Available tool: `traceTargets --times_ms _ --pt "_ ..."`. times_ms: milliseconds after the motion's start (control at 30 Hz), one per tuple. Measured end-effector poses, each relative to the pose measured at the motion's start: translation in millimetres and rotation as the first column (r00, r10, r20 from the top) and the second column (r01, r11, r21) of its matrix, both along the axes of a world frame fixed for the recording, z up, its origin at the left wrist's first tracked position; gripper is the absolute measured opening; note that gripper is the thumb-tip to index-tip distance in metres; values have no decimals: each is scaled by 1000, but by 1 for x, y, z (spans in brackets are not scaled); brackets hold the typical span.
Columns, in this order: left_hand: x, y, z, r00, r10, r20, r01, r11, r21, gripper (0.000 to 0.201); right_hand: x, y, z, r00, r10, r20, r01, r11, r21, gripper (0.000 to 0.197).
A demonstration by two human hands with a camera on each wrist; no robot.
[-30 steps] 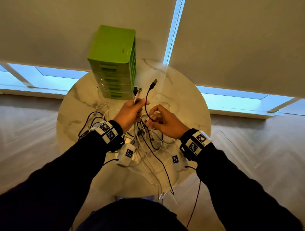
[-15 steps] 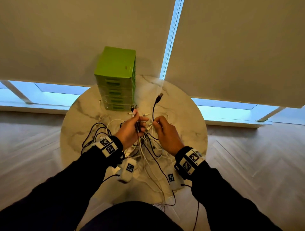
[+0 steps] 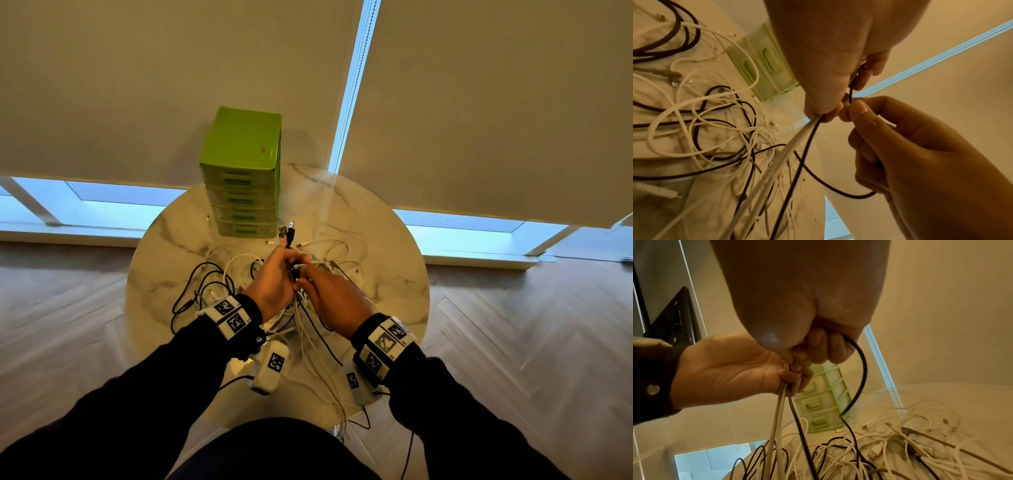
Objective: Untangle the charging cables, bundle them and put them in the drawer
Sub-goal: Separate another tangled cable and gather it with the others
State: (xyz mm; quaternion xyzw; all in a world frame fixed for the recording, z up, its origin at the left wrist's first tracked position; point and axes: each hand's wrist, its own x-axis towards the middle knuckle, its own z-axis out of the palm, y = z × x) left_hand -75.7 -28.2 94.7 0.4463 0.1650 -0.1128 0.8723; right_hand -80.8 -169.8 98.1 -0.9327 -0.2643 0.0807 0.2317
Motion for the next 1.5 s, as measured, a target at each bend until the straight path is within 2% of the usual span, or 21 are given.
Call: traceTargets --times_ms 67,133,233,300,433,600,700,800,867,933,1000,1100,1167,1233,1300,1367,1433,1500 --pt "1 1 0 1000 0 5 0 1000 30 21 -2 -1 -1 999 -4 46 5 1000 -20 29" --pt "3 3 5 999 27 20 -28 999 41 21 -3 -5 -10 1000 -12 -25 10 998 -54 36" --pt "8 10 17 995 76 58 -75 997 -10 25 -2 -12 -35 962 -30 -270 76 984 162 38" --pt "11 15 22 996 28 81 -24 998 -54 32 3 -15 -46 963 -45 -267 112 964 241 36" --pt "15 26 33 986 -50 160 52 999 -8 41 13 -8 -43 957 -38 -289 109 966 234 46" --pt "20 47 56 973 -18 231 23 1000 -19 45 24 0 -42 944 -20 -331 39 998 50 56" --pt "26 76 79 955 99 280 -88 995 -51 42 31 -12 -64 940 -9 -341 -64 977 -202 69" --pt "34 102 82 933 158 324 -177 984 30 39 38 -18 -73 957 -119 -263 46 963 -266 70" --pt "34 106 65 951 117 288 -168 973 161 36 49 -6 -67 977 -158 -143 131 974 -184 68" --pt "28 99 41 978 44 205 -111 938 328 35 60 8 -51 981 -150 -125 140 986 -86 61" --pt "18 88 23 991 -9 137 -59 874 482 37 67 20 -29 964 -50 -263 70 995 68 45" --pt "13 77 11 993 -10 117 -59 818 572 42 67 30 7 834 97 -543 110 935 337 42" --pt "15 74 11 996 6 87 -55 821 568 42 66 31 20 750 132 -648 235 862 448 40" --pt "17 69 15 998 -3 61 -31 833 553 41 70 28 24 790 31 -612 336 813 475 36" --pt "20 62 17 999 -39 30 15 826 563 40 72 26 27 872 -18 -489 285 831 478 33" --pt "23 56 15 996 -82 28 55 852 521 40 67 31 32 923 50 -382 133 889 438 33" --pt "27 52 15 998 -64 29 46 907 420 35 57 39 35 917 128 -378 49 903 427 30" --pt "29 48 17 999 24 39 -35 946 322 28 50 40 32 856 159 -491 99 883 459 30"
